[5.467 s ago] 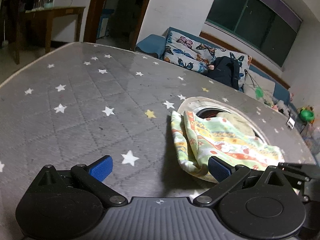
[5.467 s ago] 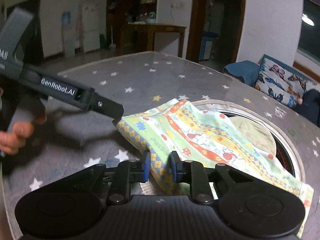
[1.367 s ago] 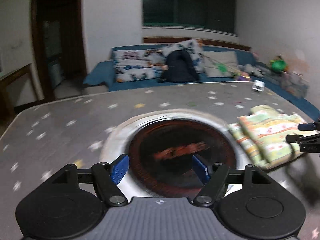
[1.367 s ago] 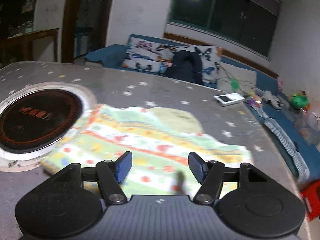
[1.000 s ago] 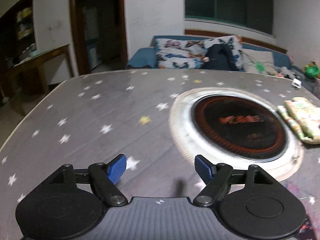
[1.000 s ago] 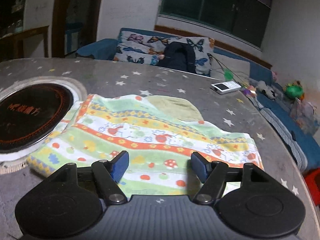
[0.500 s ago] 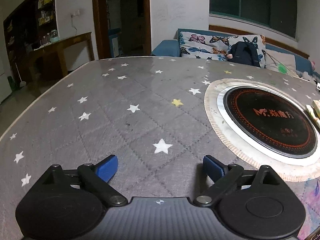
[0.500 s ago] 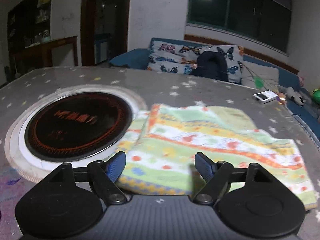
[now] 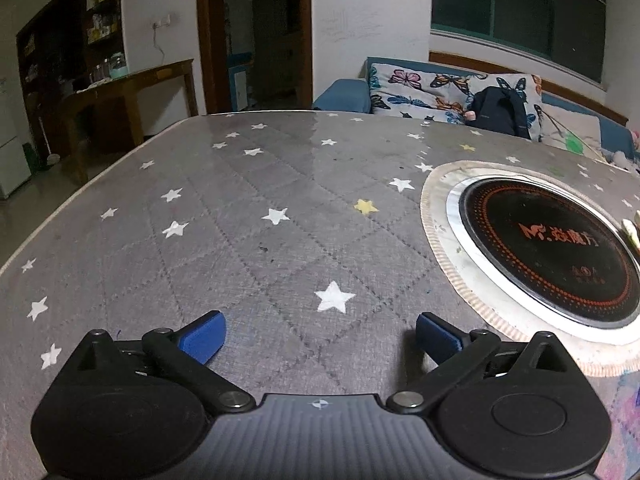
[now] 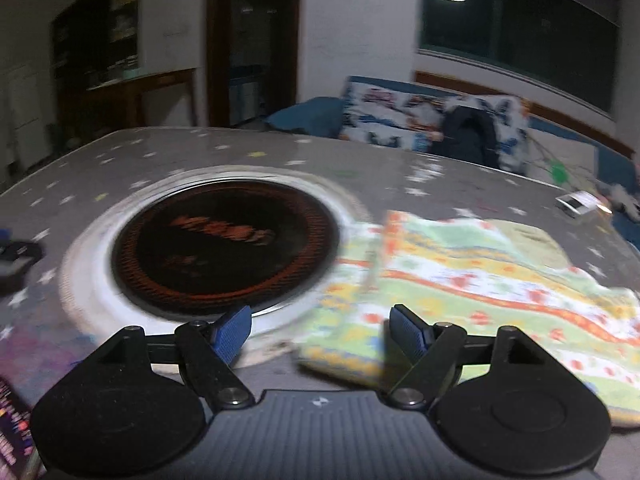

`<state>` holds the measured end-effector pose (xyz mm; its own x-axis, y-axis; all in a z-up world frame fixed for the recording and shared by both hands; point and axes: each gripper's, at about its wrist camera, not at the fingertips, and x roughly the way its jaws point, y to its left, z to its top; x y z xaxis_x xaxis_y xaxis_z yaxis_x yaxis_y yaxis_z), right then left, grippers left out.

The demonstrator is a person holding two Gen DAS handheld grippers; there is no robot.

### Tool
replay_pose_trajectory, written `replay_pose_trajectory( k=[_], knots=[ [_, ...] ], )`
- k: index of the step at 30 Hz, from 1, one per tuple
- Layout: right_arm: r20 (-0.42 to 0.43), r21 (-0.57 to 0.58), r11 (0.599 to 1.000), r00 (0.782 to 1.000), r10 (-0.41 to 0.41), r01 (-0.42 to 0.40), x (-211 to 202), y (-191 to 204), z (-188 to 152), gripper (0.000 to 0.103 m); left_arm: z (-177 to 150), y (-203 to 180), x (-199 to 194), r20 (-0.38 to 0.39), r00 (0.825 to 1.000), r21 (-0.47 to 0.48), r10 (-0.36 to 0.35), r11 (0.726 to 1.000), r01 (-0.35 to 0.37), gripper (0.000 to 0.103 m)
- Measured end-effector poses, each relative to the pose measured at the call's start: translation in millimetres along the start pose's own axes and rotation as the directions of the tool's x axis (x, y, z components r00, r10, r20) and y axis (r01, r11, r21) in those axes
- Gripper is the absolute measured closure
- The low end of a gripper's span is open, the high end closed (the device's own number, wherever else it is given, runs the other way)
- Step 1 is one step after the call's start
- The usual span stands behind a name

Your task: Fold clothes

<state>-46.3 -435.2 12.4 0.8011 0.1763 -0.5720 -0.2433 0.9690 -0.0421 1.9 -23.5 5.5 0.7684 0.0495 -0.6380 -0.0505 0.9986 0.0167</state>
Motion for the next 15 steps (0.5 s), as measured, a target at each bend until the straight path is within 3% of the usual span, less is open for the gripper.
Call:
replay_pose_trajectory(
  k=[7, 15],
  knots=[
    [-0.027, -0.118, 0.981, 0.988, 0.151, -0.153, 11, 35, 0, 0.024, 3, -4, 4, -0.002, 0.999, -0.018, 0.032, 0.999, -0.032, 0.000],
    [-0.048, -0.098, 0.981, 0.985, 0.166, -0.170, 24, 35, -4, 0.021, 10, -2, 13, -0.001, 0.999, -0.038, 0.047, 0.998, -0.047, 0.000]
  ],
)
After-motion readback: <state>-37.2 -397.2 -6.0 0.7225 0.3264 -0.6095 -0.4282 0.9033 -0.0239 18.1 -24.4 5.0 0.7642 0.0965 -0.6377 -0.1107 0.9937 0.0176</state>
